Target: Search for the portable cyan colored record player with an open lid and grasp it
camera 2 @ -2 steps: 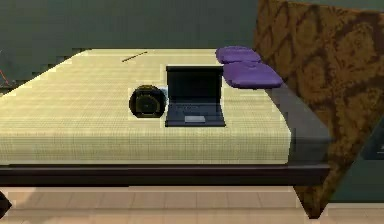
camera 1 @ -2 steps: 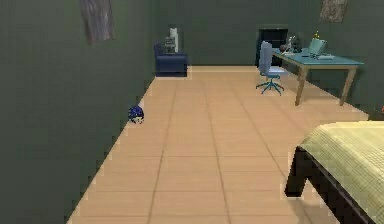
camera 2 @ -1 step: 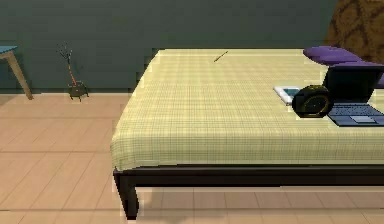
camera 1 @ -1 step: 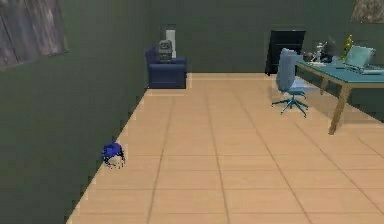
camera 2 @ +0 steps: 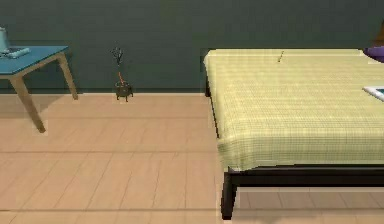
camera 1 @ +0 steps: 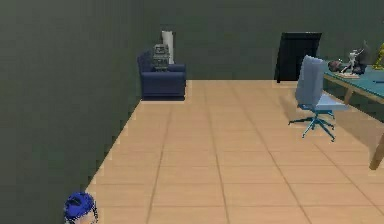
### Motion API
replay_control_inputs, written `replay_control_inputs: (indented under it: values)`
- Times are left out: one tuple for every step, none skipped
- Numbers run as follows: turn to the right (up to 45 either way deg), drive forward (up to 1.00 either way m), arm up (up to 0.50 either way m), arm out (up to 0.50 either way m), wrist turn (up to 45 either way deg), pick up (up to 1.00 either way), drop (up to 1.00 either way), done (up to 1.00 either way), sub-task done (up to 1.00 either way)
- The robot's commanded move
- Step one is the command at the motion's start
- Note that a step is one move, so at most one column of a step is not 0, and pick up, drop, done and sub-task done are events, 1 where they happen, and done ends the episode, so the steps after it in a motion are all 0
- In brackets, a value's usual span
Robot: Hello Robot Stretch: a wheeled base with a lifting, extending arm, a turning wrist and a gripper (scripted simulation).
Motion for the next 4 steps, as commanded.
replay_control_inputs:
  values:
    - [45.0,0.0,0.0,0.0,0.0,0.0,0.0,0.0,0.0]
    - [9.0,0.0,0.0,0.0,0.0,0.0,0.0,0.0,0.0]
    - [0.0,1.0,0.0,0.0,0.0,0.0,0.0,0.0,0.0]
    - [0.0,1.0,0.0,0.0,0.0,0.0,0.0,0.0,0.0]
